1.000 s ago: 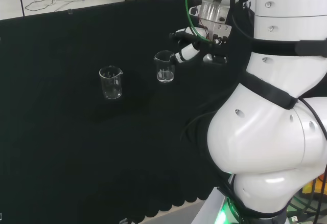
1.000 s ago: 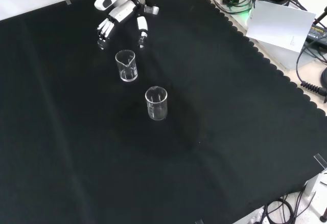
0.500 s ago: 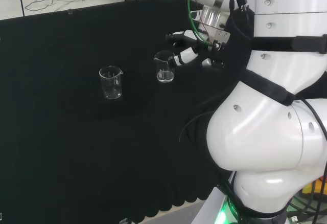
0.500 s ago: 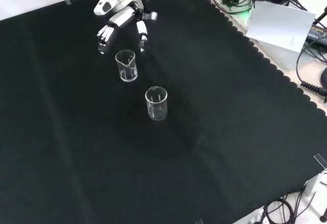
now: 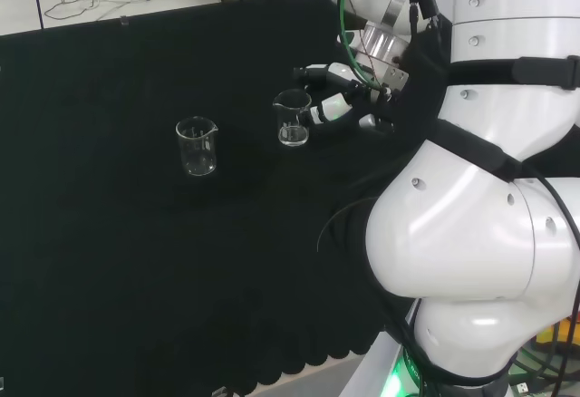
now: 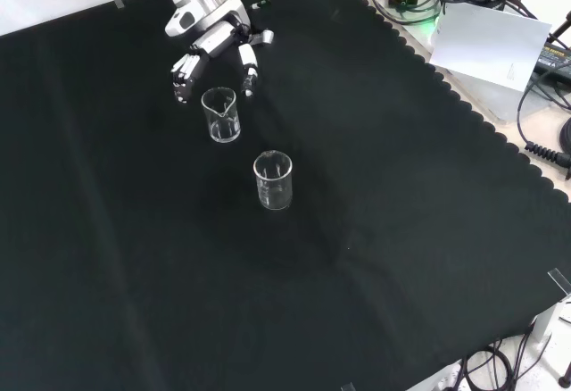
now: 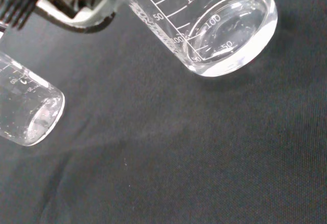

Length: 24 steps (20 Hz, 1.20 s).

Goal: Pick up the beaker on the right.

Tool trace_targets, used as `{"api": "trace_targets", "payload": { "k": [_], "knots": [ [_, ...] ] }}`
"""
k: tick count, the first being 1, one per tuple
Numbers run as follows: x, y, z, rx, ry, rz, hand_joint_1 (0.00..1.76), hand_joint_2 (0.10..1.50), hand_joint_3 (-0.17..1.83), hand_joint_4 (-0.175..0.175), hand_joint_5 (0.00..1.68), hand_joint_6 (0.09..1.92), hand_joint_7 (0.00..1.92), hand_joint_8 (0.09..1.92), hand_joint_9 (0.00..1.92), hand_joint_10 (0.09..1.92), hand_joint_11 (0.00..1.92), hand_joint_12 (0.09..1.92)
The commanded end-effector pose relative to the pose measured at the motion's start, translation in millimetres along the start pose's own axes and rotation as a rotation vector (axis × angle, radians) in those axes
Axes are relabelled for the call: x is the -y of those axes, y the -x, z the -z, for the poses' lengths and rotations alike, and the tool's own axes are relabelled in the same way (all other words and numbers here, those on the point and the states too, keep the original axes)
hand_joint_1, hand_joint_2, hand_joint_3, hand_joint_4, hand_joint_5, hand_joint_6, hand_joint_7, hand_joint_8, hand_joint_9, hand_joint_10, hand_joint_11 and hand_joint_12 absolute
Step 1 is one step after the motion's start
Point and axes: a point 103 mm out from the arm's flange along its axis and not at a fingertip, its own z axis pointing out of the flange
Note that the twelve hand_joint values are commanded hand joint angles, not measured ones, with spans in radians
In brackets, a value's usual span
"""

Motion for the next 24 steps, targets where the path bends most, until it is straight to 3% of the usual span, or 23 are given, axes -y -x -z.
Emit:
{"api": "trace_targets", "payload": {
  "k": [1, 24],
  "knots": [
    [-3, 3, -7, -0.037, 0.015, 0.029, 0.85, 0.53, 0.52, -0.016, 0.36, 0.09, 0.23, 0.59, 0.36, 0.61, 0.0, 1.33],
    [-15, 16, -23, -0.121, 0.065, 0.089, 0.88, 0.51, 0.54, -0.013, 0.42, 0.09, 0.26, 0.6, 0.36, 0.6, 0.0, 1.38]
  ]
}}
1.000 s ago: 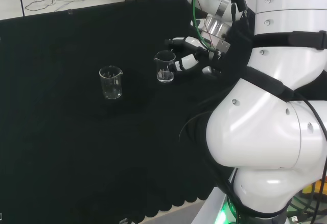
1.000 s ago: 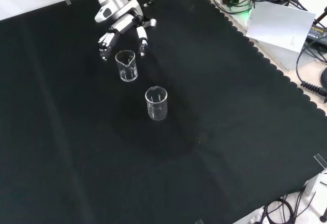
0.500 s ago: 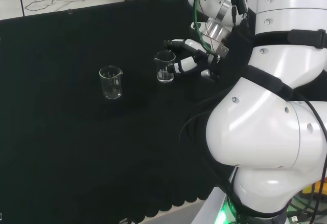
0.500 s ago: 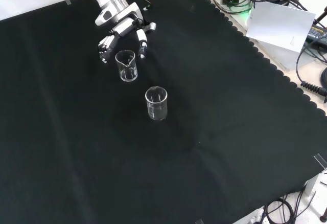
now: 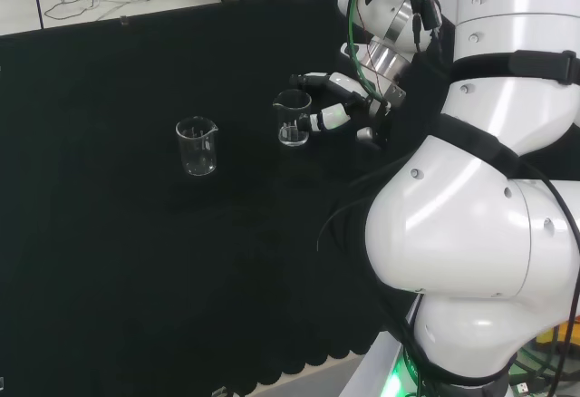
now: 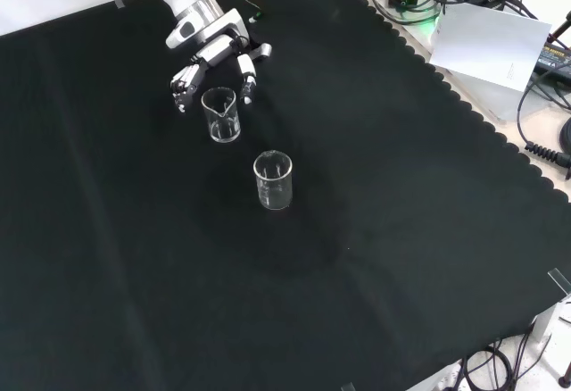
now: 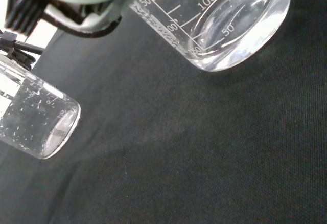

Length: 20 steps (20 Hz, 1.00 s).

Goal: Pick up the beaker on the right.

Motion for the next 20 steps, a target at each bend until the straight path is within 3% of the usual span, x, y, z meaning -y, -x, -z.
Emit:
{"api": "trace_targets", "payload": {
  "k": [1, 11, 20],
  "knots": [
    [-3, 1, -1, -0.011, 0.005, 0.012, 0.88, 0.51, 0.54, -0.012, 0.43, 0.09, 0.27, 0.6, 0.36, 0.6, 0.0, 1.38],
    [-6, -3, -12, -0.023, -0.013, 0.034, 0.88, 0.51, 0.55, -0.011, 0.45, 0.09, 0.28, 0.6, 0.37, 0.6, 0.0, 1.39],
    [-10, -6, -16, -0.041, 0.035, 0.039, 0.85, 0.5, 0.55, -0.012, 0.45, 0.09, 0.29, 0.6, 0.38, 0.6, 0.0, 1.39]
  ]
}}
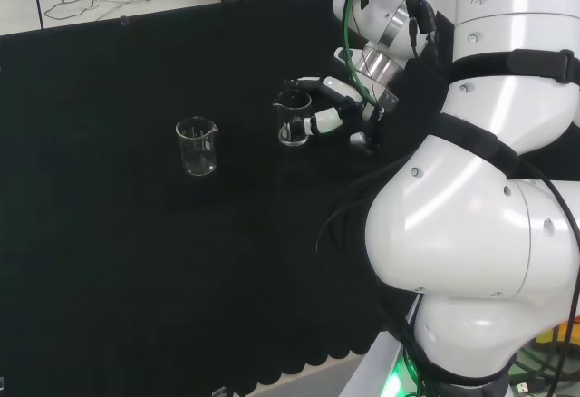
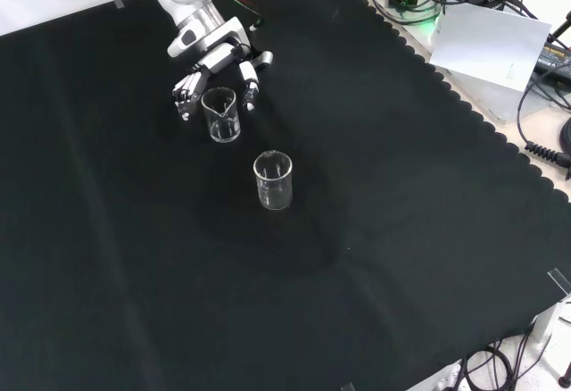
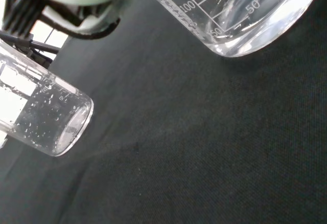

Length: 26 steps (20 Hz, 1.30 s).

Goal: Pick up the beaker on the right.

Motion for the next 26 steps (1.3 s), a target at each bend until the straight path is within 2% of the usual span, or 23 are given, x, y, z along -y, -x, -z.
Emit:
{"api": "trace_targets", "payload": {
  "k": [1, 11, 17, 20, 21, 24, 26],
  "knots": [
    [-3, -3, -2, -0.006, 0.028, 0.008, 0.85, 0.5, 0.55, -0.013, 0.45, 0.09, 0.29, 0.6, 0.38, 0.59, 0.0, 1.39],
    [-14, -5, -17, -0.011, 0.038, -0.013, 0.85, 0.5, 0.54, -0.015, 0.46, 0.09, 0.3, 0.61, 0.38, 0.59, 0.0, 1.39],
    [-11, 2, -12, -0.017, 0.05, -0.019, 0.85, 0.51, 0.54, -0.016, 0.48, 0.09, 0.31, 0.61, 0.39, 0.59, 0.0, 1.39],
    [-9, 4, -6, -0.009, 0.058, -0.022, 0.87, 0.53, 0.54, -0.017, 0.55, 0.09, 0.33, 0.61, 0.4, 0.59, 0.01, 1.39],
    [-9, 4, -4, -0.009, 0.064, -0.021, 0.88, 0.54, 0.54, -0.016, 0.59, 0.14, 0.34, 0.61, 0.42, 0.58, 0.01, 1.39],
    [-9, 2, -1, -0.008, 0.07, -0.016, 0.9, 0.58, 0.53, -0.016, 0.64, 0.61, 0.39, 0.59, 0.46, 0.55, 0.05, 1.37],
    [-10, 1, 0, -0.007, 0.066, -0.012, 0.9, 0.59, 0.53, -0.017, 0.63, 0.81, 0.41, 0.59, 0.48, 0.55, 0.07, 1.37]
  ]
}}
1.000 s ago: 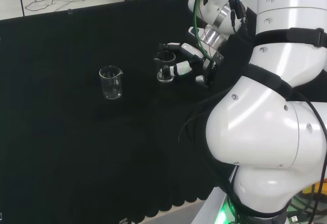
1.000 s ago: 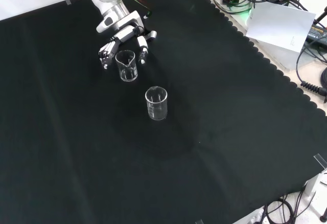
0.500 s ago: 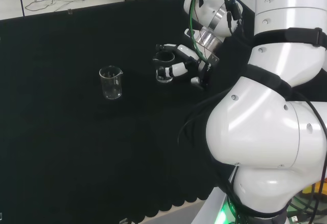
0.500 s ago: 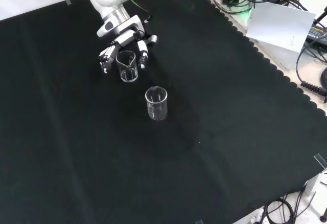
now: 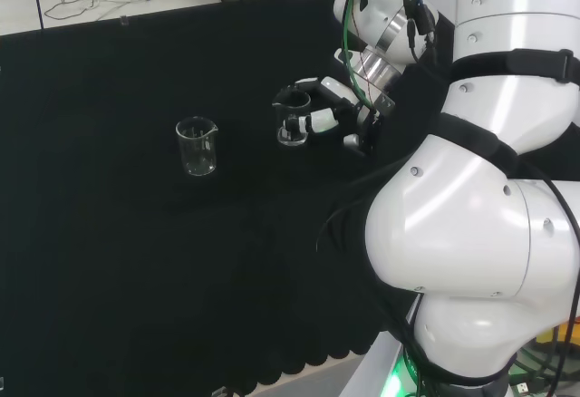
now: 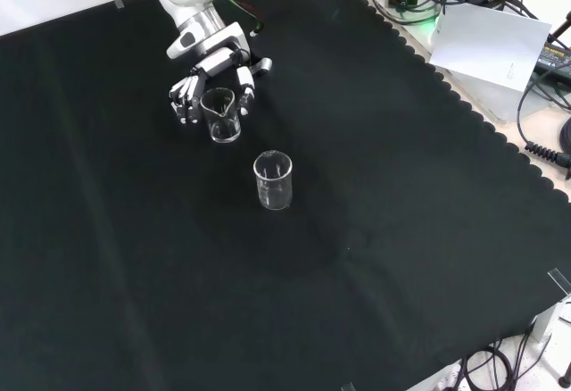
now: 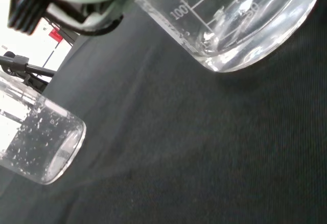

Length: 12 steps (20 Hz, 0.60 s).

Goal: Pick up the beaker on the right.

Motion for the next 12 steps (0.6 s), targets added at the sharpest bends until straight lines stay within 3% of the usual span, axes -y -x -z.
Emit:
{"api": "trace_targets", "payload": {
  "k": [1, 12],
  "knots": [
    [-1, -2, 3, 0.003, -0.001, 0.008, 0.9, 0.59, 0.53, -0.017, 0.62, 0.86, 0.42, 0.59, 0.48, 0.55, 0.07, 1.37],
    [-13, -10, -19, 0.017, -0.025, -0.003, 0.93, 0.55, 0.55, -0.025, 0.47, 0.88, 0.39, 0.6, 0.47, 0.55, 0.07, 1.37]
  ]
}}
